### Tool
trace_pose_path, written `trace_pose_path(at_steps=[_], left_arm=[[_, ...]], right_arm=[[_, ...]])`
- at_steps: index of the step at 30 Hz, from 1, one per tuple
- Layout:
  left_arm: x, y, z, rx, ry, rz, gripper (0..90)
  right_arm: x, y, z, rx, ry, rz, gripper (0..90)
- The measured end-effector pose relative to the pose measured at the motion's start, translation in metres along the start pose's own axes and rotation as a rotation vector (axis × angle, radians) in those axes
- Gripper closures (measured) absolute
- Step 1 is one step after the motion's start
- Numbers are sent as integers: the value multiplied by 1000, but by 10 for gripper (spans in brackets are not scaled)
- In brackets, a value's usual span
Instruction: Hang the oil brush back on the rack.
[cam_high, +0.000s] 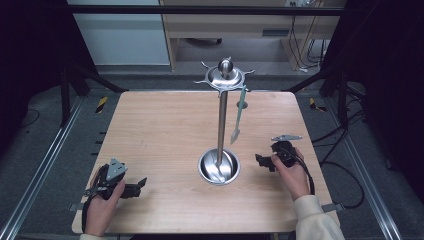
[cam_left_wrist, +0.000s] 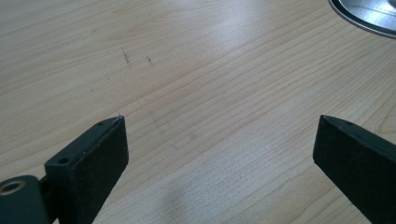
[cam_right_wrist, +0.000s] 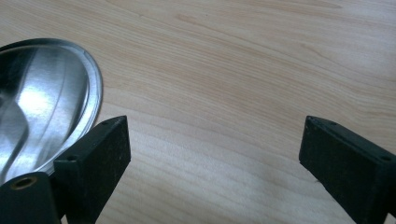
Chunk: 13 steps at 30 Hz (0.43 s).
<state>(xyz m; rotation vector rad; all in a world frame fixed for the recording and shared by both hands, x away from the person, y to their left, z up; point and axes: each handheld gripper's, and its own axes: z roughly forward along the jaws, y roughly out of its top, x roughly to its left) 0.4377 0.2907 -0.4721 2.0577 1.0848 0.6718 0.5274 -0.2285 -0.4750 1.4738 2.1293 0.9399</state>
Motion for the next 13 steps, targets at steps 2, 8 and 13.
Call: trace_pose_path(at_steps=[2,8,13], left_arm=[[0,0,0,-2,0,1,30],[-1,1,1,-5,-6,4,31],[-1,2,2,-5,-5,7,30]], right_arm=[[1,3,5,9,-16,-9,96],[3,8,15,11,-33,-1,110],[8,3,11,14,-45,-16,109]])
